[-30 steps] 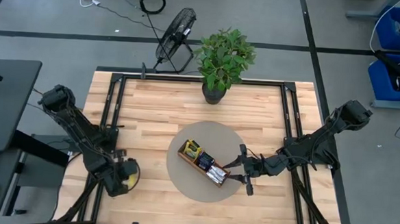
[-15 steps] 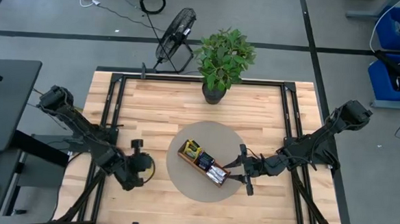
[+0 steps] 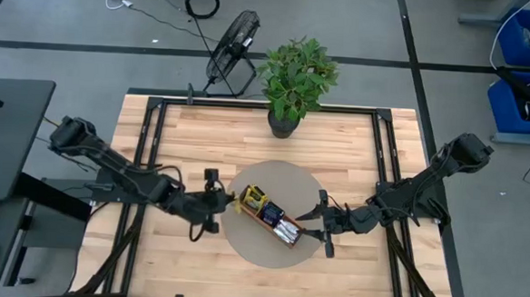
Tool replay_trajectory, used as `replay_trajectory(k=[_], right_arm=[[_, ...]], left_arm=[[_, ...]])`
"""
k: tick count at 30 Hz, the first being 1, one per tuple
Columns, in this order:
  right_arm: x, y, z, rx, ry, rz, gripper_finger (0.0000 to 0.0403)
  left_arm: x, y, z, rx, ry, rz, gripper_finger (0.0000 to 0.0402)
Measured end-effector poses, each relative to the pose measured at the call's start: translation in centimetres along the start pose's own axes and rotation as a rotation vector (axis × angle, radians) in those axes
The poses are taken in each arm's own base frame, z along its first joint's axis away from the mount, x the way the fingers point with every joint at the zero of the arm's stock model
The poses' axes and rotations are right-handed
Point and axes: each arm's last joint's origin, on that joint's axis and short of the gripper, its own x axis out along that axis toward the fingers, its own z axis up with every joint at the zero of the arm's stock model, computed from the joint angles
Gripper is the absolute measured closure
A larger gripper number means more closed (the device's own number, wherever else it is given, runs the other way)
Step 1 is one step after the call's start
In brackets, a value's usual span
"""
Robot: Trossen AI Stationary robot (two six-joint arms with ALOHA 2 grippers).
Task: Pick & Place Tea
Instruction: Put the yellow tea bag into the top section of the wooden organizer
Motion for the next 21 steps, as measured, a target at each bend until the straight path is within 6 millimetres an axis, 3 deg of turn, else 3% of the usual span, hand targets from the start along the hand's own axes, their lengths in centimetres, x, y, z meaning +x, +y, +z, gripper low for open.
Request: replay_trajectory(k=[5, 14, 21], right_arm=[[0.0, 0.0, -0.1, 0.000, 0.010, -0.002, 0.0240], [0.0, 0.0, -0.1, 0.007, 0.010, -0.003, 0.0240], [0.0, 0.0, -0.2, 0.008, 0.015, -0.004, 0.0240]], left_arm=[[1.3, 1.0, 0.8, 0.012, -0.055, 0.011, 0.0396], [5.5, 0.2, -0.9, 0.202, 0.041, 0.033, 0.0394], [7.3, -0.6, -1.3, 0.253, 0.036, 0.056, 0.0397]])
